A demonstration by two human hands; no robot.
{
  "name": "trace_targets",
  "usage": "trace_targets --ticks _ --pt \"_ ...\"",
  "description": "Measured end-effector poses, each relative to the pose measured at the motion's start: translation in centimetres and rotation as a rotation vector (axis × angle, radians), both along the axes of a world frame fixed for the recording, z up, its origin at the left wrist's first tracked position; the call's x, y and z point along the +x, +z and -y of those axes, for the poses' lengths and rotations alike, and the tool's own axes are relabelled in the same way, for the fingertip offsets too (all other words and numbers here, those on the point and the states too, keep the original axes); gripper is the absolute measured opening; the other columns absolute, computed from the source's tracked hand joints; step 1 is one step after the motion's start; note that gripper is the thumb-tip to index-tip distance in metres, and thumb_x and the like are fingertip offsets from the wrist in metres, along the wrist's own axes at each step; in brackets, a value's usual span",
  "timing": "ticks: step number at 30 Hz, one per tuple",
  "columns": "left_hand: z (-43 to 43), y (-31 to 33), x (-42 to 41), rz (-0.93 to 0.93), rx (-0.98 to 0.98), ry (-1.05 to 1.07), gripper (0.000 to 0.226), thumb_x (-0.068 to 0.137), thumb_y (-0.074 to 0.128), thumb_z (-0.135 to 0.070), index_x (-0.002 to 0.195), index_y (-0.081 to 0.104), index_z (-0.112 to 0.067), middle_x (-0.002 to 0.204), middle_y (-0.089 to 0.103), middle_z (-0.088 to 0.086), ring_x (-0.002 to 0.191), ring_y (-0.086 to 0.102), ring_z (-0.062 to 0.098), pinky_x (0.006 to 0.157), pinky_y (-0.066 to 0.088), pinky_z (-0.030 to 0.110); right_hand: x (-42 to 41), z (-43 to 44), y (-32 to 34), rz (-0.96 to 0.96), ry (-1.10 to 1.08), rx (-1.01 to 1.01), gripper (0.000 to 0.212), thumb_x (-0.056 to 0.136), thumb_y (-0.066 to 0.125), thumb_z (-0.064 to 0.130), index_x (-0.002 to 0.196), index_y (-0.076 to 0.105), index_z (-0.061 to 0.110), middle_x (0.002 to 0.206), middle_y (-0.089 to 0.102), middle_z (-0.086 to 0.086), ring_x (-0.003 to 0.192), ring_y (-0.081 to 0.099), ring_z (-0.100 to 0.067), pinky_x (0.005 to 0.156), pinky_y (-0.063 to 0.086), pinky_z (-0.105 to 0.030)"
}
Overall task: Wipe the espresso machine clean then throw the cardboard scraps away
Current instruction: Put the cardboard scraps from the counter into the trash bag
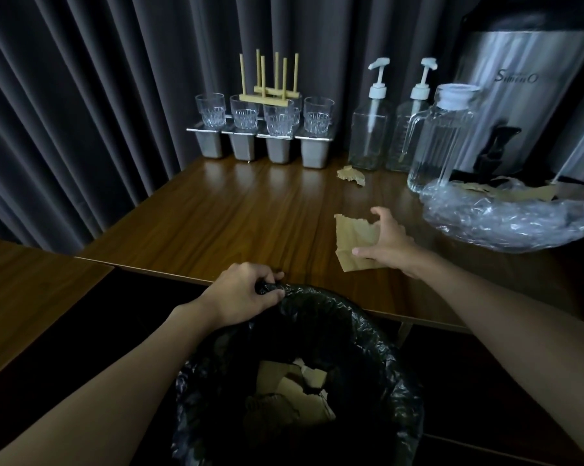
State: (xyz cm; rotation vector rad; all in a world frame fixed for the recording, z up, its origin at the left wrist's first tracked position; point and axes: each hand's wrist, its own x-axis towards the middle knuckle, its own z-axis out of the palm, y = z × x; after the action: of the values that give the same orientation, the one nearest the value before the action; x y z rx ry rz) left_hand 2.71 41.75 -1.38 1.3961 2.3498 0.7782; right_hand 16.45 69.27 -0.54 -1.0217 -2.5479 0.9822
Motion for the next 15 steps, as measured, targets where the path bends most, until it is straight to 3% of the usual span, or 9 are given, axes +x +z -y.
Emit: trace_targets --ticks 2,4,6,8,10,12,15 --pt "0.0 0.0 0.0 0.005 0.009 -0.005 0.018 0.090 0.072 -0.034 0.077 0.063 -0.024 0.131 0.066 -0.008 0.126 0.051 -0.007 0.092 0.042 0.015 0.2 0.0 0.3 -0.091 -0.034 -0.065 0.084 0.077 0.078 0.015 0.144 0.028 0.023 0.133 0.046 -0.006 0.121 0.047 -0.024 0.092 0.049 -0.040" --pt "0.0 -0.1 -0.1 0.007 0.015 -0.005 0.018 0.090 0.072 -0.034 0.077 0.063 -0.024 0.131 0.066 -0.007 0.126 0.051 -0.008 0.092 0.043 0.016 0.7 0.5 0.9 -0.192 -0.032 -0.144 0.047 0.085 0.068 0.004 0.127 0.049 0.011 0.119 0.057 -0.006 0.107 0.056 -0.020 0.070 0.051 -0.024" --pt "0.1 -0.1 0.0 0.002 0.018 -0.003 0.018 0.090 0.072 -0.034 0.078 0.064 -0.023 0.130 0.067 -0.007 0.125 0.051 -0.008 0.091 0.043 0.015 1.4 1.1 1.6 -0.279 -0.011 -0.258 0.016 0.091 0.060 0.001 0.102 0.060 0.012 0.110 0.066 -0.009 0.097 0.064 -0.020 0.072 0.056 -0.029" --pt "0.1 -0.1 0.0 -0.005 0.019 -0.001 0.018 0.090 0.072 -0.033 0.078 0.064 -0.022 0.129 0.067 -0.008 0.123 0.052 -0.008 0.090 0.042 0.015 1.9 1.9 2.5 -0.362 0.020 -0.423 0.013 0.093 0.058 -0.001 0.099 0.062 0.010 0.111 0.068 -0.014 0.095 0.067 -0.021 0.079 0.058 -0.036" --pt "0.0 0.0 0.0 0.011 0.019 0.004 0.017 0.089 0.073 -0.033 0.078 0.066 -0.022 0.129 0.066 -0.009 0.122 0.054 -0.007 0.093 0.044 0.018 2.5 2.5 3.6 -0.400 0.090 -0.599 0.019 0.092 0.058 -0.003 0.110 0.061 0.003 0.110 0.069 -0.015 0.100 0.068 -0.025 0.082 0.058 -0.037" --pt "0.0 0.0 -0.1 0.030 0.014 0.008 0.016 0.088 0.074 -0.031 0.078 0.067 -0.021 0.128 0.067 -0.009 0.119 0.055 -0.008 0.096 0.047 0.020 3.0 2.9 4.5 -0.306 0.242 -0.730 0.027 0.089 0.061 0.000 0.116 0.060 0.003 0.110 0.070 -0.013 0.106 0.067 -0.026 0.087 0.057 -0.038" --pt "0.1 0.0 -0.2 0.020 0.005 -0.001 0.017 0.088 0.074 -0.032 0.077 0.066 -0.022 0.125 0.069 -0.009 0.110 0.052 -0.017 0.088 0.045 0.012 3.1 3.1 4.5 -0.063 0.437 -0.725 0.032 0.089 0.064 0.011 0.120 0.060 0.003 0.114 0.070 -0.011 0.108 0.067 -0.024 0.094 0.053 -0.039"
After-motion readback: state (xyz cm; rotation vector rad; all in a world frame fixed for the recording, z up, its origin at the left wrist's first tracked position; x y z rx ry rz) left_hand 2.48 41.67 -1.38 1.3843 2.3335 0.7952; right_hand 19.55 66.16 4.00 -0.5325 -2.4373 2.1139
